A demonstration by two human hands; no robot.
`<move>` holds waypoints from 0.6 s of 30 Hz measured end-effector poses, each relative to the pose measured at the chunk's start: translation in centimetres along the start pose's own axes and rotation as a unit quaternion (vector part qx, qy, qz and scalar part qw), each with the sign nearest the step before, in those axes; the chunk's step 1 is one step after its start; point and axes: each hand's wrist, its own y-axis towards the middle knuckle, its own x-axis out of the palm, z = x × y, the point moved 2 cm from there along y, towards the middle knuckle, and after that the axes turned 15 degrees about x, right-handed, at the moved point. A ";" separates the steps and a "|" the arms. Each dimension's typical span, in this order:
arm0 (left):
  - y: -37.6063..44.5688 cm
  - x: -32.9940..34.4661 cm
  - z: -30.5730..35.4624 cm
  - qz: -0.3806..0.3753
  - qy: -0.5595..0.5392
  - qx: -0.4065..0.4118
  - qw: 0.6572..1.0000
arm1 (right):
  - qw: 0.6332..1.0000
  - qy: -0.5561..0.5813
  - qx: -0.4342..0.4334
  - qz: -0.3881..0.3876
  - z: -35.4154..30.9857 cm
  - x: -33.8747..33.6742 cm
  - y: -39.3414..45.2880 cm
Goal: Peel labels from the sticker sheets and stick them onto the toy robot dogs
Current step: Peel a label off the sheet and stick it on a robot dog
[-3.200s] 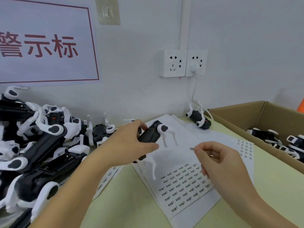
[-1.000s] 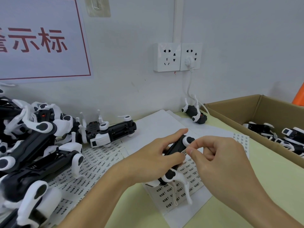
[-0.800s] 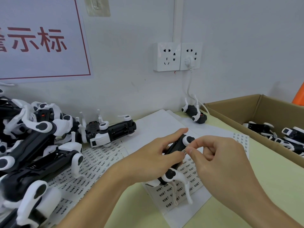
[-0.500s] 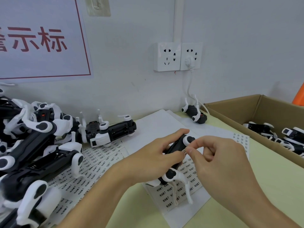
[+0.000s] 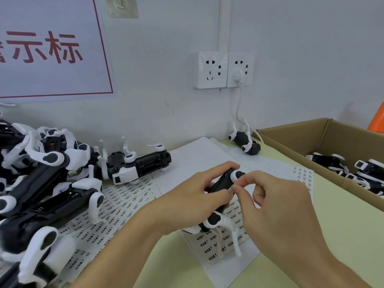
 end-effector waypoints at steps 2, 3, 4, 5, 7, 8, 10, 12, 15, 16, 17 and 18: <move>0.0 0.0 0.0 -0.002 -0.003 0.001 1.000 | 1.000 -0.014 -0.011 0.009 0.0 0.0 0.0; 0.0 0.0 0.0 -0.002 -0.005 0.002 1.000 | 0.999 -0.020 -0.020 0.016 -0.1 0.0 -0.1; 0.0 0.0 0.0 -0.002 -0.009 0.003 1.000 | 0.999 -0.024 -0.028 0.022 -0.2 0.0 -0.1; 0.0 -0.1 0.1 -0.003 -0.014 0.003 1.000 | 0.999 -0.026 -0.034 0.025 -0.4 0.0 -0.1; 0.0 0.0 0.2 -0.006 -0.022 0.003 1.000 | 0.998 -0.036 -0.042 0.029 -0.7 0.0 -0.2; 0.0 0.0 0.2 -0.006 -0.025 0.001 1.000 | 0.997 -0.042 -0.048 0.033 -0.7 0.0 -0.2; -0.1 0.0 0.3 -0.004 -0.027 -0.002 1.000 | 0.997 -0.047 -0.052 0.043 -0.7 0.0 -0.2; -0.1 0.0 0.3 -0.005 -0.026 -0.004 1.000 | 0.997 -0.048 -0.048 0.048 -0.7 0.0 -0.2; -0.2 0.0 0.4 -0.007 -0.021 -0.001 1.000 | 0.996 -0.048 -0.051 0.053 -0.7 -0.1 -0.1; -0.3 -0.1 0.5 -0.006 -0.017 -0.002 1.000 | 0.996 -0.046 -0.053 0.053 -0.8 -0.1 -0.1; -0.3 -0.1 0.5 -0.004 -0.013 -0.003 1.000 | 0.996 -0.044 -0.057 0.053 -0.8 -0.1 -0.1; -0.3 -0.1 0.6 -0.002 -0.010 -0.005 1.000 | 0.996 -0.042 -0.062 0.055 -0.8 -0.2 0.0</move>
